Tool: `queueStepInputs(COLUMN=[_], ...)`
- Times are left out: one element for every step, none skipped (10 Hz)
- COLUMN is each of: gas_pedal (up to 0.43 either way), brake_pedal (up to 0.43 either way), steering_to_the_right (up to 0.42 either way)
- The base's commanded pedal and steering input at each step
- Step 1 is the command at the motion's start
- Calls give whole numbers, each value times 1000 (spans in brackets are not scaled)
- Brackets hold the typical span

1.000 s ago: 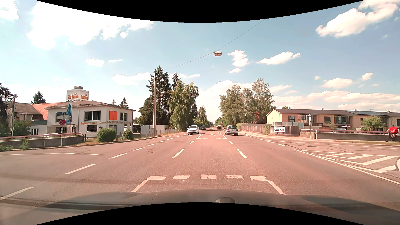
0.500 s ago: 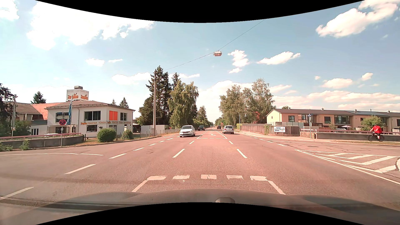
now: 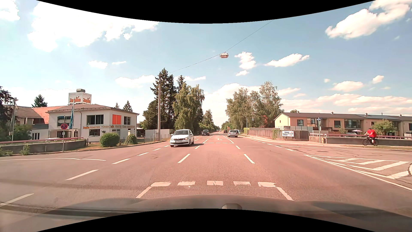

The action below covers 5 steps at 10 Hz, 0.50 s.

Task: Follow the waypoints while adhering to traffic rules and regulations

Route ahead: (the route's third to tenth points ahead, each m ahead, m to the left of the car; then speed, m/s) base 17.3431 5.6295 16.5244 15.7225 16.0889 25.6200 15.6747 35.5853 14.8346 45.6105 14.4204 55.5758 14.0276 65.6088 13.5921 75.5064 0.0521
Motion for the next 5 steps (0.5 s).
queueStepInputs(gas_pedal=[0, 0, 0, 0, 0], brake_pedal=[30, 18, 0, 0, 0], steering_to_the_right=[-6, -7, -9, -10, -10])
